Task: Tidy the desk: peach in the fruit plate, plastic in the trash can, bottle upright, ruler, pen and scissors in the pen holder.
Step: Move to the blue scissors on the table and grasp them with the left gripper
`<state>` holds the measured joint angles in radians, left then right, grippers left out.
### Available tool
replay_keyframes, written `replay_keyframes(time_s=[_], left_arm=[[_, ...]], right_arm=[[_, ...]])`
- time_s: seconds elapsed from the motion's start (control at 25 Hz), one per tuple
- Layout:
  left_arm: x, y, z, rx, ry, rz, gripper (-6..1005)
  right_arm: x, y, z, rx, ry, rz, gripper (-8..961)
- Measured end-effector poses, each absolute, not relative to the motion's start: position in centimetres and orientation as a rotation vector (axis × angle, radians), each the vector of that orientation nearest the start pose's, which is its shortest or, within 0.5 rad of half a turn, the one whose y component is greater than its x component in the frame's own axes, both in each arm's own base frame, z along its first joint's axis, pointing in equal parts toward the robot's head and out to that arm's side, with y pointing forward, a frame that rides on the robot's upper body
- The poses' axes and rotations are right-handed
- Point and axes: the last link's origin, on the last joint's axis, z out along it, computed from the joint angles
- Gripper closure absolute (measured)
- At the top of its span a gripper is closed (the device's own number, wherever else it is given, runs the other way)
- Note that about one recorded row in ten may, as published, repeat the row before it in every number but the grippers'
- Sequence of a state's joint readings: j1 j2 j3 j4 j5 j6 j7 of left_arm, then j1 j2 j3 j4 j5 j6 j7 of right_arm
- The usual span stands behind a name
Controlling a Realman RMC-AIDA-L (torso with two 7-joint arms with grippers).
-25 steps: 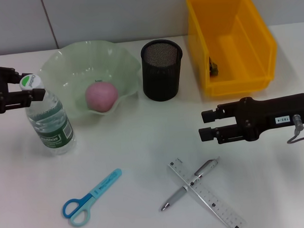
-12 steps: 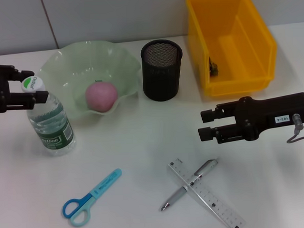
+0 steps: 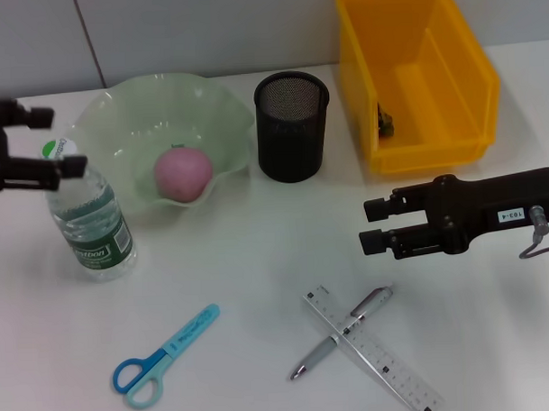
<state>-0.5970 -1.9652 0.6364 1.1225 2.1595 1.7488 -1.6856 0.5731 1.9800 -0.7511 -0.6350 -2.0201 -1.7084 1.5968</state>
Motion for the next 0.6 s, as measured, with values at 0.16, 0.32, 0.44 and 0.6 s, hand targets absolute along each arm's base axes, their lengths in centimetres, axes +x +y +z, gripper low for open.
replay_keyframes(time_s=[0.16,0.32,0.44,0.6], left_arm=[[-22.0,35.8,13.7,-2.643,-0.408,-0.502,132],[-21.1,34.1,14.9,-2.641,-0.342,-0.791,132],[-20.3,32.6,14.8,-2.671,-0.263,-0.991,131],[-19.7,31.5,12.0,-2.728,-0.226,-1.095,131]], right_arm=[[25.5,32.8,2.5,-2.889,0.823,0.673,296],[25.5,32.8,2.6,-2.887,0.83,0.672,296],[25.6,32.8,2.7,-2.883,0.842,0.67,296],[25.6,32.8,2.8,-2.878,0.852,0.671,296]])
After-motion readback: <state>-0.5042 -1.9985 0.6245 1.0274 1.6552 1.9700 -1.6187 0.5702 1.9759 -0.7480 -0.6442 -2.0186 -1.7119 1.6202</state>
